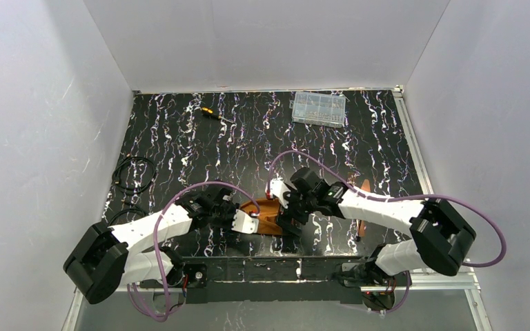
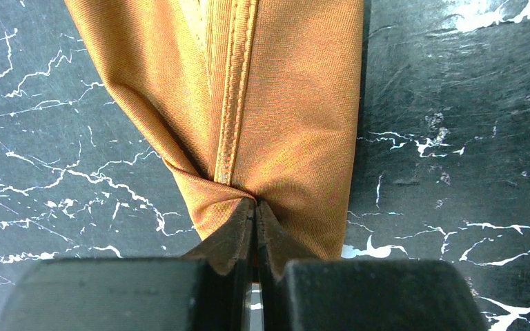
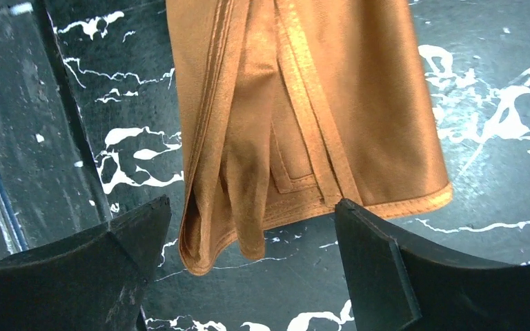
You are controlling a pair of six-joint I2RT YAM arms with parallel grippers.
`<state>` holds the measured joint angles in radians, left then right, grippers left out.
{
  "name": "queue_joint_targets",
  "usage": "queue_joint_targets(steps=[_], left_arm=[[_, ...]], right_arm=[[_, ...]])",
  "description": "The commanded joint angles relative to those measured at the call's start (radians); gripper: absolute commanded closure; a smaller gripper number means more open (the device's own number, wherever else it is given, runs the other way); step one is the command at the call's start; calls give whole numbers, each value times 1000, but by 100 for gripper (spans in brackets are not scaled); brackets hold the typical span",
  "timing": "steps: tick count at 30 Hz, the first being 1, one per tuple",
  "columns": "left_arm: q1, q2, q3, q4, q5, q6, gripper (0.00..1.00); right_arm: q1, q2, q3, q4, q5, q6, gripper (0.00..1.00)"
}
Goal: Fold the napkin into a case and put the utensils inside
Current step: Grasp the top corner of the smaller rectangle folded napkin from the folded napkin.
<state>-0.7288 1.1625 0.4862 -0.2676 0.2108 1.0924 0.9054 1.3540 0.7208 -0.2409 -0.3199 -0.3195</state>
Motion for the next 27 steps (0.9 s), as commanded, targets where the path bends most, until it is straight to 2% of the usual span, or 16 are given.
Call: queue_joint_targets(steps=[1, 7, 10, 13, 17, 21, 22, 27], left_arm=[[0, 28, -35, -134, -9, -15, 100], [1, 29, -40, -116, -12, -14, 100], [0, 29, -35, -114, -12, -14, 100], [0, 27, -34, -113, -14, -9, 100], [0, 16, -33, -117, -15, -7, 100], [0, 13, -35, -102, -18, -5, 100], [0, 16, -34, -101, -20, -6, 100], [1, 13, -29, -97, -27, -7, 100]], right_arm=[[34, 44, 31, -35, 11, -74, 3], [64, 85, 47, -46, 23, -70, 2], [77, 148, 85, -70, 53, -72, 6], [82, 179, 108, -52, 97, -66, 20], [81, 163, 140, -51, 104, -33, 53], [80, 133, 145, -90, 74, -16, 77], [80, 128, 143, -97, 68, -14, 81], [69, 142, 180, -143, -5, -23, 89]])
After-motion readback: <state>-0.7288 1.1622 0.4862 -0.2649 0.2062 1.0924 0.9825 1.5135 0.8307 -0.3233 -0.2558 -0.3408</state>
